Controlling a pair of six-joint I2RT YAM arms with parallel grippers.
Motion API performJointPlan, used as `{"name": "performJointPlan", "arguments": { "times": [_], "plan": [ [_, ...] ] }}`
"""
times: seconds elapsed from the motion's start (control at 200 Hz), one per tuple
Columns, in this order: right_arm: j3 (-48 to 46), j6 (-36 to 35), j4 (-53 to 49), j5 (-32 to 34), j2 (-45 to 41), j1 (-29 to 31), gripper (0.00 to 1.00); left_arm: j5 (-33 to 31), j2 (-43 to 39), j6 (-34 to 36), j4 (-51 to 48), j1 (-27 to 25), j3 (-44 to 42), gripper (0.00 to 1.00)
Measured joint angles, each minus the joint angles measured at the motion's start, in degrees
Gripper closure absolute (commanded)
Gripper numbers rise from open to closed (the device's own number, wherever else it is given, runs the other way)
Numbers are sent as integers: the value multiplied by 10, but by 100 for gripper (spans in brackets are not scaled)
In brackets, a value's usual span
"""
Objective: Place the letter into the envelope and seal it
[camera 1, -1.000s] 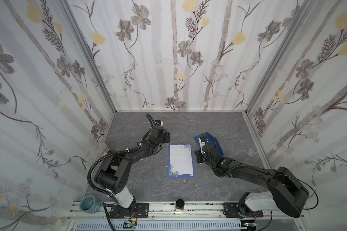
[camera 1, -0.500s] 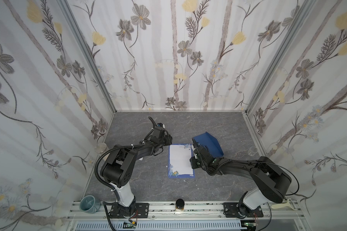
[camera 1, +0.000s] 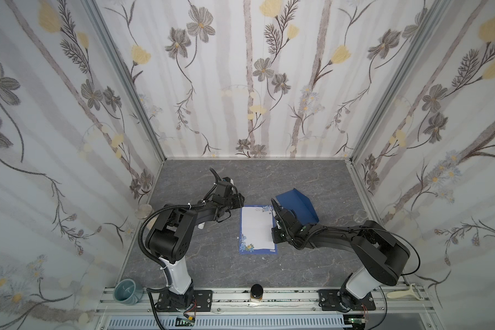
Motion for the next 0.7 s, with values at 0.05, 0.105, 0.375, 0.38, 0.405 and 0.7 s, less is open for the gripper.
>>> {"name": "performJointPlan", "arguments": {
  "times": [0.05, 0.105, 0.375, 0.38, 0.405, 0.7],
  "plan": [
    [2, 0, -2, 0, 1, 0, 92, 0, 0, 0, 1, 2, 0, 49],
    [4, 0, -6, 2, 3, 0, 93, 2, 1, 0, 1, 3, 0, 49],
    [7, -5, -7, 18, 10, 0, 95, 2, 5, 0, 2, 9, 0, 51],
    [7, -6, -7, 19, 10, 0, 95, 2, 5, 0, 2, 9, 0, 51],
    [7, -7, -6, 22, 11, 0, 95, 2, 5, 0, 2, 10, 0, 51],
    [8, -27, -26, 52, 2, -14, 93, 8, 3, -1, 3, 10, -12, 54]
  ]
}}
